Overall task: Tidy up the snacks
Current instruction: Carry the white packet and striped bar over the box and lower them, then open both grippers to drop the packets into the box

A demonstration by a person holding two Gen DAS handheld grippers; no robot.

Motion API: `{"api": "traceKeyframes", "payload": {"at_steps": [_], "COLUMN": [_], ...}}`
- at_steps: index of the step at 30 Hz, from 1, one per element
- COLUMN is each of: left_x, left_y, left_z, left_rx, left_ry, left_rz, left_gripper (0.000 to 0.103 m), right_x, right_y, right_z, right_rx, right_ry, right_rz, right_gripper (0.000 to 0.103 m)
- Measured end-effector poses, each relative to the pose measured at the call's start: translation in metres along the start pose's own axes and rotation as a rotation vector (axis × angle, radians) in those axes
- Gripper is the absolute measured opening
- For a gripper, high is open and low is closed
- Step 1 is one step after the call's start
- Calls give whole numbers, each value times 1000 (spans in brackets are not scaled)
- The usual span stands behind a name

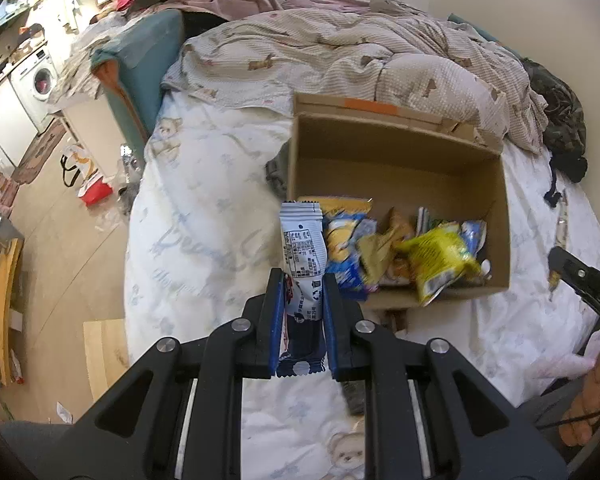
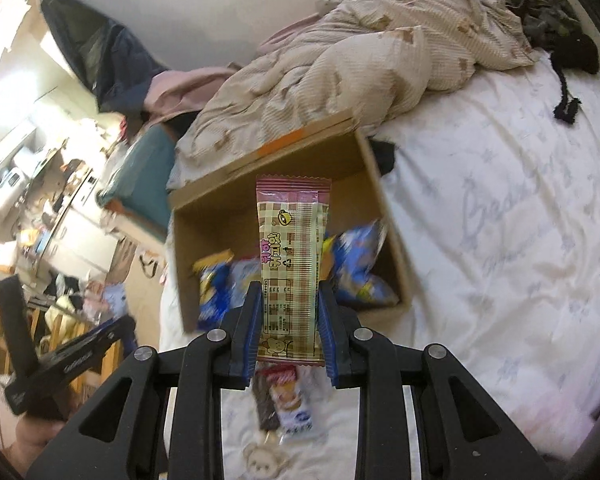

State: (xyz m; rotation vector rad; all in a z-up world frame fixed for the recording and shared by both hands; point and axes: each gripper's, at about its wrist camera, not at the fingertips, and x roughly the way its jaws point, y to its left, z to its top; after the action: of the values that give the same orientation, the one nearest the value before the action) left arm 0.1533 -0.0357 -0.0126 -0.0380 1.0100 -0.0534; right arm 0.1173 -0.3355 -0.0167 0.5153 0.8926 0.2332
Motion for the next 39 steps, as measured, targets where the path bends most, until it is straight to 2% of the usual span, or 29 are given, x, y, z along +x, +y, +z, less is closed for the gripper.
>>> {"api": "traceKeyframes", "payload": {"at_steps": [6, 18, 21, 29, 32, 33, 34, 36, 37, 38, 39], "left_x": [11, 61, 72, 86, 87, 86, 85, 81, 79, 76, 72], "left_y": [-26, -73, -76, -79, -75, -74, -74, -74, -74, -74, -73], "left_z": [24, 42, 45, 50, 53, 53, 53, 53, 52, 51, 51], "left_rx": [29, 99, 88, 107, 75, 63, 58, 58, 58, 56, 50], "left_ry": [-21, 45, 63, 45, 42, 37, 32, 17, 6, -2, -15], "left_rz": [-7, -16, -26, 0, -27, -39, -43, -41, -39, -40, -42], "left_gripper": [15, 15, 15, 16, 17, 17, 21, 39, 57, 72, 78], "right_x": [19, 74, 89, 100, 91, 87, 82, 73, 68, 66, 66], "right_y": [-17, -17, -18, -21, -21, -20, -20, -20, -21, -22, -22], "right_z": [21, 35, 38, 45, 48, 49, 50, 52, 53, 54, 55], "right_rx": [55, -1, -10, 34, 65, 69, 68, 78, 90, 98, 103], "right_ry": [19, 138, 159, 157, 118, 94, 72, 20, -1, -10, -11], "right_rz": [-23, -109, -121, -78, -29, -22, -19, -16, -11, -5, -3], "right_gripper": [27, 28, 28, 29, 32, 40, 52, 69, 75, 77, 78]}}
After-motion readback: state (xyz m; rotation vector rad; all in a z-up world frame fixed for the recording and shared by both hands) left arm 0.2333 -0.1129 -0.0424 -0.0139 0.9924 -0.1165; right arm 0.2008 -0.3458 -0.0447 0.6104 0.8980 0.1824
